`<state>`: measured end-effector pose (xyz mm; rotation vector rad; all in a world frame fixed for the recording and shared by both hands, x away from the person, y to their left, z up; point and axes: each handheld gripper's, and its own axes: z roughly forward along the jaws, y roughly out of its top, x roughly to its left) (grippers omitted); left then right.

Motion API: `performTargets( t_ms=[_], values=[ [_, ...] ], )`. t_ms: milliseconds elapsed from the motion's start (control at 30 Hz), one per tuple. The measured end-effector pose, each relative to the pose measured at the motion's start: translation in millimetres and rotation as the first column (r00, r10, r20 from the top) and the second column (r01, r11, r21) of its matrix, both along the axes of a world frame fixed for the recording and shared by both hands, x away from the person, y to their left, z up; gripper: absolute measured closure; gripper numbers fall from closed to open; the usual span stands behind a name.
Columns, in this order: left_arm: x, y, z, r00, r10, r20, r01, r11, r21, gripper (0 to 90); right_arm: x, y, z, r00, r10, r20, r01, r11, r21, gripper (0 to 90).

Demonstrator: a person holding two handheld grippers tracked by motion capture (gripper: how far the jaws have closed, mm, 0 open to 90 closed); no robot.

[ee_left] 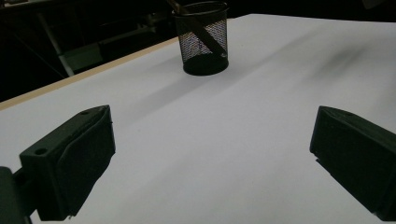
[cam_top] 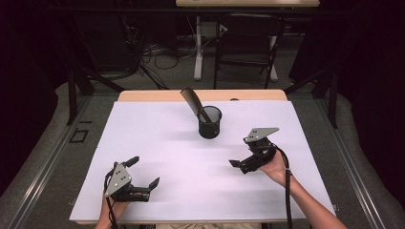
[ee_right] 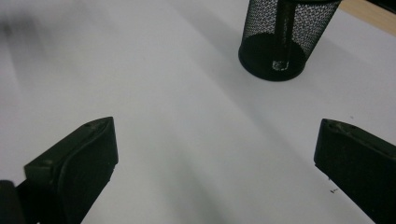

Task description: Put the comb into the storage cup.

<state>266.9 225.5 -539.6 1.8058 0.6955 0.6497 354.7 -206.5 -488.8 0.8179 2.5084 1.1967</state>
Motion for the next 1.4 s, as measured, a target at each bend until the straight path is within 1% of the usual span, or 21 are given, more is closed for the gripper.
performTargets(
  t_ms=[133, 200, 533, 600, 667, 700, 767, 833, 900, 967, 1067, 1100, 1267, 1400],
  values=[
    [-0.3, -0.6, 0.0, 1.0, -0.003, -0.001, 0.003, 1.0, 0.001, 0.2, -7.8, -3.6, -5.2, 0.9999, -0.008, -0.01, 0.008, 1.0, -0.004, 0.0],
    [-0.5, -0.9, 0.0, 1.0, -0.004, 0.003, 0.004, 1.0, 0.007, 0.2, -11.3, -6.1, -7.3, 0.9999, -0.012, -0.008, 0.011, 1.0, -0.005, 0.0],
    [0.1, -1.9, -0.6, 1.0, -0.003, -0.002, 0.003, 1.0, 0.008, 0.3, -28.7, -17.9, -12.4, 0.9995, -0.032, -0.008, 0.032, 0.999, -0.002, 0.0],
    [-0.2, -1.9, -0.6, 1.0, -0.003, -0.002, 0.003, 1.0, 0.009, 0.3, -30.9, -19.7, -13.6, 0.9993, -0.037, -0.005, 0.037, 0.999, -0.008, 0.0],
    [-0.6, -1.6, -0.5, 1.0, -0.002, -0.002, 0.002, 1.0, 0.01, 0.2, -33.8, -22.9, -14.0, 0.999, -0.045, -0.001, 0.045, 0.999, -0.002, 0.0],
    [-0.6, -1.3, -0.5, 1.0, -0.002, -0.002, 0.002, 1.0, 0.009, 0.3, -35.4, -24.5, -14.7, 0.9986, -0.053, 0.008, 0.053, 0.999, 0.003, 0.0],
    [-0.8, -1.0, -0.5, 1.0, -0.001, 0.0, 0.001, 1.0, 0.009, 0.2, -38.6, -27.3, -14.8, 0.9981, -0.062, 0.007, 0.062, 0.998, 0.012, 0.0],
    [-1.1, -1.1, -0.6, 1.0, 0.0, -0.003, 0.0, 1.0, 0.006, 0.3, -41.6, -29.9, -14.9, 0.9974, -0.068, 0.02, 0.068, 0.998, 0.012, 0.0],
    [-1.1, -1.5, -0.7, 1.0, -0.001, -0.002, 0.001, 0.9999, 0.011, 0.3, -45.0, -32.3, -14.8, 0.9968, -0.077, 0.023, 0.076, 0.997, 0.022, 0.0],
    [-0.9, -1.5, -1.0, 1.0, -0.001, -0.005, 0.001, 1.0, 0.009, 0.3, -49.4, -35.1, -15.2, 0.9954, -0.089, 0.036, 0.088, 0.996, 0.032, 0.0],
    [-1.0, -1.8, -1.5, 1.0, -0.002, -0.006, 0.002, 0.9999, 0.01, 0.3, -54.2, -38.9, -15.8, 0.9944, -0.095, 0.047, 0.094, 0.995, 0.033, 0.0],
    [-1.1, -1.9, -1.6, 1.0, -0.001, -0.006, 0.001, 0.9999, 0.01, 0.2, -55.6, -39.9, -15.7, 0.9942, -0.098, 0.044, 0.097, 0.995, 0.031, 0.0],
    [-1.4, -1.6, -2.2, 0.9999, 0.002, -0.011, -0.002, 0.9999, 0.011, 0.2, -62.3, -46.4, -20.8, 0.991, -0.122, 0.055, 0.119, 0.991, 0.055, 0.0],
    [-1.4, -1.3, -2.4, 0.9999, 0.004, -0.013, -0.004, 0.9999, 0.013, 0.3, -68.1, -50.7, -24.2, 0.988, -0.14, 0.066, 0.136, 0.989, 0.058, 0.0]
  ],
)
